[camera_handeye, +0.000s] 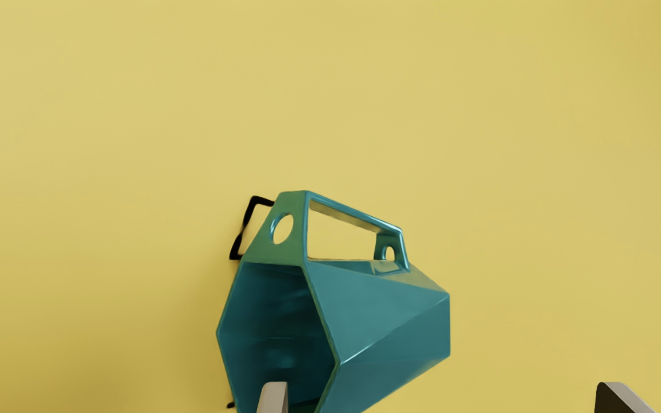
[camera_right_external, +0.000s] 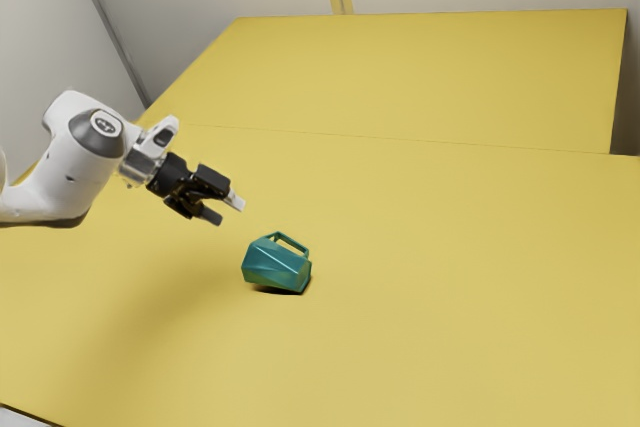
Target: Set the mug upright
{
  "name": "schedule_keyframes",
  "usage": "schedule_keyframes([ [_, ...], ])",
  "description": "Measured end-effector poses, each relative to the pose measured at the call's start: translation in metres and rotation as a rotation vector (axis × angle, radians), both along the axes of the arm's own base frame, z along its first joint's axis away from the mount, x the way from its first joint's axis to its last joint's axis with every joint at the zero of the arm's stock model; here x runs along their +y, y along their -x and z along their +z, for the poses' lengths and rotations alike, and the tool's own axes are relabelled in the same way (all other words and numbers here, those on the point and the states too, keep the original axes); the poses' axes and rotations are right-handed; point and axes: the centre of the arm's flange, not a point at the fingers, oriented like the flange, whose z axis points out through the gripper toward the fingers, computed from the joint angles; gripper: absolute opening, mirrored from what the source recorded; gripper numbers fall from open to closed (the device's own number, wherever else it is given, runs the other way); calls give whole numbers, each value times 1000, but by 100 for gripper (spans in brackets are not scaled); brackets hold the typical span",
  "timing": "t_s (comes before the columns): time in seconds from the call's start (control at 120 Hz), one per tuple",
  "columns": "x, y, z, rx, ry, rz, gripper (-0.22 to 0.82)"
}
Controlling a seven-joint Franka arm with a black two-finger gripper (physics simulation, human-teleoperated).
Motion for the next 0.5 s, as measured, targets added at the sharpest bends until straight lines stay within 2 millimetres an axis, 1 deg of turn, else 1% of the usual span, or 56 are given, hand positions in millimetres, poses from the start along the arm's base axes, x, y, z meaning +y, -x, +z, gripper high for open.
schedule_keyframes([
  [0.083, 1, 4, -10, -20, 24, -2, 58],
  [0.2, 0, 7, -20, -49, 43, -15, 58],
  [0.35, 4, 17, -49, -49, 85, -9, 58],
  [0.5, 11, 20, -59, -56, 101, -1, 58],
])
